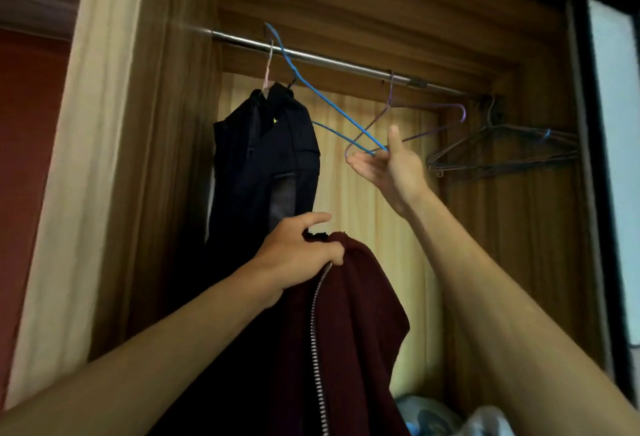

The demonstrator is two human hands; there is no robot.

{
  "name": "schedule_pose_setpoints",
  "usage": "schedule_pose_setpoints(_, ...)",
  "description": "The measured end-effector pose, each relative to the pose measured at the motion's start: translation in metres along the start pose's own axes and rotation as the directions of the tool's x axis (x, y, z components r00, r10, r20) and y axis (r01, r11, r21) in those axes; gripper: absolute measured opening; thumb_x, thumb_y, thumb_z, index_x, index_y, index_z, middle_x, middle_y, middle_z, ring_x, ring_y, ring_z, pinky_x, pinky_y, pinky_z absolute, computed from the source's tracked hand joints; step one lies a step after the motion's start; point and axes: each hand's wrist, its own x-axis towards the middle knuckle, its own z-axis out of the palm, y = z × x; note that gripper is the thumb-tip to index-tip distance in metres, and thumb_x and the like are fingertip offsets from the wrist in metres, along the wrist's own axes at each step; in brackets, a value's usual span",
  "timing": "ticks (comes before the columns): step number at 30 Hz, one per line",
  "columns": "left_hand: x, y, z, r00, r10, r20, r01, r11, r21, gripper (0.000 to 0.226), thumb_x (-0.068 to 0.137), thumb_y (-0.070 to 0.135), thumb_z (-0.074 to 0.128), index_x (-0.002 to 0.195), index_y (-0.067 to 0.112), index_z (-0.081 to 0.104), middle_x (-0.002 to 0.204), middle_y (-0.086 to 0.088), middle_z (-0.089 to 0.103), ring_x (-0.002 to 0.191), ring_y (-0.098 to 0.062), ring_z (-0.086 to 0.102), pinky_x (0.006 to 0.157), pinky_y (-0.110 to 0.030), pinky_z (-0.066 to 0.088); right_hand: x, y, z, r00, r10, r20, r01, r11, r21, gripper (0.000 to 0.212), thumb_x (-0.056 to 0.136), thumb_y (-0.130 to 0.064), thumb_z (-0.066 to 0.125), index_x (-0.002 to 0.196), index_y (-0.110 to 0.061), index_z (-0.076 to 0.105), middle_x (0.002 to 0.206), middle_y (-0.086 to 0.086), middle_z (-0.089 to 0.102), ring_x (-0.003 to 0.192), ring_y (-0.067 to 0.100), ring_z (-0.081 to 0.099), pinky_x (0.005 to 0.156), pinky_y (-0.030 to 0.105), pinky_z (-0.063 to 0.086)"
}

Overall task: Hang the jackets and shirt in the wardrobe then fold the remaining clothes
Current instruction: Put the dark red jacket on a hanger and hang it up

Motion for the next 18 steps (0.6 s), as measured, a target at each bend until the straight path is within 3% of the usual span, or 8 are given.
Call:
schedule_pose_setpoints(3,-0.017,0.0,0.008,0.998,-0.013,0.062,0.017,0.998,-0.066,0.067,0.069,0.023,0.077,0.128,0.05,0.059,0.124,0.002,0.06,0.108,-0.014,0.062,0.099,-0.032,0.052,-0.078,-0.011,-0.027,0.997,0.076,-0.003,-0.075,0.991,0.112,0.049,0.098,-0.058,0.041,0.082,-0.012,0.044,0.101,0.028,0.071,0.097,0.035,0.073,0.082,0.032,0.061)
schedule_pose_setpoints(5,-0.032,-0.003,0.014,0.994,-0.03,0.108,0.043,0.992,-0.117,0.066,0.067,0.025,0.077,0.125,0.051,0.06,0.12,0.004,0.062,0.103,-0.012,0.064,0.096,-0.03,0.052,-0.127,-0.02,-0.042,0.993,0.115,-0.041,-0.114,0.993,0.016,0.054,0.096,-0.062,0.039,0.068,-0.016,0.037,0.091,0.023,0.075,0.09,0.031,0.075,0.072,0.029,0.061)
schedule_pose_setpoints(9,-0.076,-0.018,0.042,0.979,-0.05,0.198,0.099,0.963,-0.249,0.053,0.066,0.022,0.078,0.112,0.047,0.069,0.109,0.006,0.067,0.096,-0.011,0.067,0.092,-0.028,0.055,-0.224,-0.03,-0.071,0.973,0.143,-0.178,-0.179,0.962,-0.205,0.058,0.102,-0.051,0.034,0.057,-0.014,0.034,0.076,0.025,0.07,0.061,0.03,0.071,0.047,0.026,0.052)
schedule_pose_setpoints(11,-0.102,-0.028,0.062,0.967,-0.074,0.244,0.156,0.928,-0.337,0.041,0.074,0.009,0.076,0.104,0.036,0.075,0.096,0.006,0.068,0.082,-0.007,0.065,0.075,-0.015,0.054,-0.276,-0.033,-0.085,0.961,0.147,-0.236,-0.207,0.945,-0.254,0.059,0.099,-0.051,0.039,0.053,-0.014,0.034,0.075,0.029,0.066,0.057,0.032,0.067,0.045,0.028,0.05)
schedule_pose_setpoints(13,-0.129,-0.041,0.081,0.947,-0.102,0.305,0.216,0.904,-0.369,0.038,0.075,0.003,0.072,0.097,0.034,0.078,0.086,0.003,0.07,0.073,-0.007,0.063,0.062,-0.012,0.05,-0.327,-0.039,-0.093,0.943,0.175,-0.283,-0.25,0.934,-0.255,0.058,0.095,-0.052,0.04,0.049,-0.017,0.031,0.072,0.03,0.063,0.051,0.032,0.062,0.044,0.028,0.047)
schedule_pose_setpoints(16,-0.164,-0.067,0.108,0.895,-0.165,0.414,0.33,0.869,-0.368,0.039,0.073,0.005,0.072,0.094,0.037,0.079,0.09,-0.001,0.075,0.083,-0.012,0.067,0.073,-0.016,0.054,-0.396,-0.054,-0.106,0.909,0.218,-0.355,-0.326,0.903,-0.279,0.058,0.098,-0.048,0.036,0.047,-0.02,0.027,0.067,0.03,0.058,0.04,0.028,0.049,0.046,0.031,0.042)
schedule_pose_setpoints(18,-0.186,-0.08,0.122,0.845,-0.169,0.508,0.385,0.851,-0.357,0.04,0.065,0.013,0.077,0.096,0.038,0.079,0.103,-0.001,0.076,0.097,-0.013,0.069,0.093,-0.024,0.054,-0.441,-0.065,-0.113,0.871,0.249,-0.423,-0.391,0.873,-0.292,0.058,0.097,-0.049,0.037,0.049,-0.019,0.025,0.065,0.03,0.056,0.037,0.026,0.043,0.047,0.031,0.04)
